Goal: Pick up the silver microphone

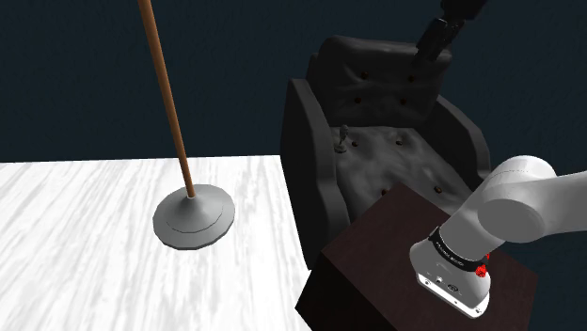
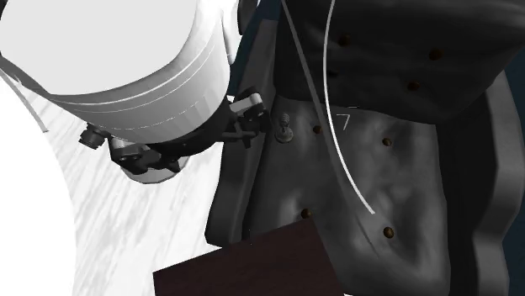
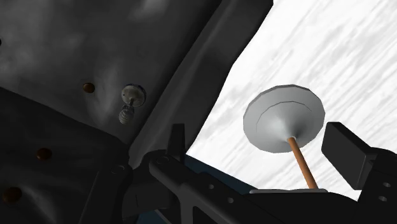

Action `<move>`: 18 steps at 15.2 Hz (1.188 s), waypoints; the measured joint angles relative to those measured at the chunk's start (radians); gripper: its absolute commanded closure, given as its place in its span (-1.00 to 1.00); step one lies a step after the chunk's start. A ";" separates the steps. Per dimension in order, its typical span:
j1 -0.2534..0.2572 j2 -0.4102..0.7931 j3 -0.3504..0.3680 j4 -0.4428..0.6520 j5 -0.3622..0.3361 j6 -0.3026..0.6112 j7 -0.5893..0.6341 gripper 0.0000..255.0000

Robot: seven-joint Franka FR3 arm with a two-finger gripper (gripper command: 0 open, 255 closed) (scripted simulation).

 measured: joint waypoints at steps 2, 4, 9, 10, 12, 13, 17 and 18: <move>-0.001 0.003 -0.009 -0.012 -0.003 0.016 -0.006 -1.00; -0.004 0.032 -0.035 -0.030 -0.008 0.063 -0.025 -1.00; -0.013 0.103 -0.117 -0.105 -0.022 0.215 -0.085 -1.00; -0.014 0.129 -0.136 -0.112 -0.024 0.248 -0.100 -1.00; -0.017 0.174 -0.175 -0.119 -0.026 0.303 -0.132 -1.00; -0.015 0.199 -0.191 -0.124 -0.023 0.333 -0.145 -1.00; -0.007 0.313 -0.261 -0.123 -0.004 0.446 -0.207 -1.00; -0.003 0.344 -0.280 -0.122 0.004 0.476 -0.226 -1.00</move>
